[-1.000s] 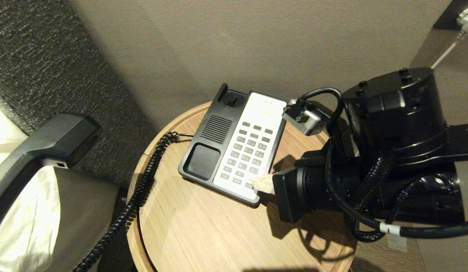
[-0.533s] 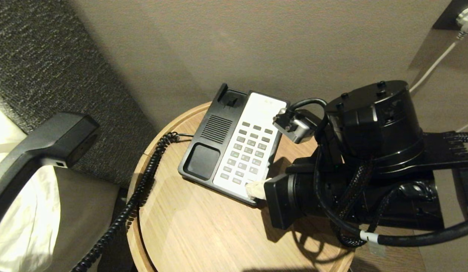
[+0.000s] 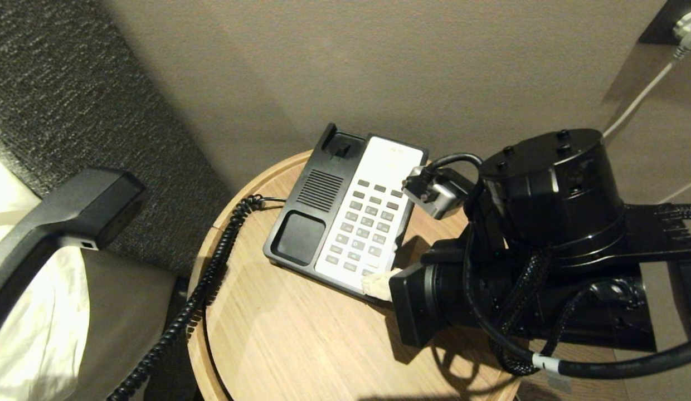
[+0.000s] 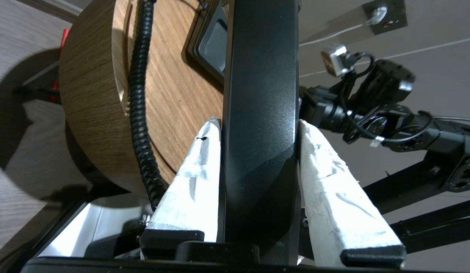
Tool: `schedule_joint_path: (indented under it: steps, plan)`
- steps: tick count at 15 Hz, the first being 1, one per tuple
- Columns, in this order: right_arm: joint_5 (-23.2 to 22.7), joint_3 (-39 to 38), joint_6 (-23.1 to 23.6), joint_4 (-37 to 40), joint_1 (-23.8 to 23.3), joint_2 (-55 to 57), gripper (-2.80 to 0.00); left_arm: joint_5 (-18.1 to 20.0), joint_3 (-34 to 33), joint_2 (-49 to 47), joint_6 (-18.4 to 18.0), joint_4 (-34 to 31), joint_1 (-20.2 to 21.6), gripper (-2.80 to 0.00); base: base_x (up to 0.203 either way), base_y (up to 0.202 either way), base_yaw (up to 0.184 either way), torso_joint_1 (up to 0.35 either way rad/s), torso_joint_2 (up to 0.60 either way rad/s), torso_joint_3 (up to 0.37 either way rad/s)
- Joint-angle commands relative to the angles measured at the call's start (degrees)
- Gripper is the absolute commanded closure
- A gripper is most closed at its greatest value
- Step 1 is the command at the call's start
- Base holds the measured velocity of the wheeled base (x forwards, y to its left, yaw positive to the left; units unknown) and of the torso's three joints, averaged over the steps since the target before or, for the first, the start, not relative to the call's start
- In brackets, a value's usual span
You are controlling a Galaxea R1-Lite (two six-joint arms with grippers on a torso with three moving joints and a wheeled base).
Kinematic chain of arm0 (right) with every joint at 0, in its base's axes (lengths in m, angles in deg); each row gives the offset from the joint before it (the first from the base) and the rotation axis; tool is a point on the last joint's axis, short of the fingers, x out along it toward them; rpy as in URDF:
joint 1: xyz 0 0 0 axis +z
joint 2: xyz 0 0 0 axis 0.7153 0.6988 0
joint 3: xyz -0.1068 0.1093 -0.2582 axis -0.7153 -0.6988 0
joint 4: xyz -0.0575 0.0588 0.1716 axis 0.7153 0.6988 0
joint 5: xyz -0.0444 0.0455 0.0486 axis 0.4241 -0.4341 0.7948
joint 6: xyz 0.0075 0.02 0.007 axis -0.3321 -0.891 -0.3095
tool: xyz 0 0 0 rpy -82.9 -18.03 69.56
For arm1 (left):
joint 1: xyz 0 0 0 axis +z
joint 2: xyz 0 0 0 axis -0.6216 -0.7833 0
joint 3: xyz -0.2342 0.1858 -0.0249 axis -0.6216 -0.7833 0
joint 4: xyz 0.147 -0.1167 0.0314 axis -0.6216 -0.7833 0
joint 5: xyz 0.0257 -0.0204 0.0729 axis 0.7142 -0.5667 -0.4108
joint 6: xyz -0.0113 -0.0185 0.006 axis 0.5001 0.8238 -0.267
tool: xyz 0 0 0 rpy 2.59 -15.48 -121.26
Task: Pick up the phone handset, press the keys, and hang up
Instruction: Dial the number
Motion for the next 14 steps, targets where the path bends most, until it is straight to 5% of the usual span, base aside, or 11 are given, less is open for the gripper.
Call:
schedule_joint_path:
  steps: [1,14]
  plan:
    - [0.1,0.6,-0.2,-0.9,0.1,-0.6,0.0,0.0,-0.4,0.3,0.1,-0.1,0.0,0.0,0.0,0.0,0.0,0.0,0.0,0.0]
    - [0.3,0.9,-0.1,-0.4,0.1,-3.9,0.0,-0.1,-0.5,0.4,-0.2,-0.2,0.0,0.0,0.0,0.0,0.0,0.0,0.0,0.0]
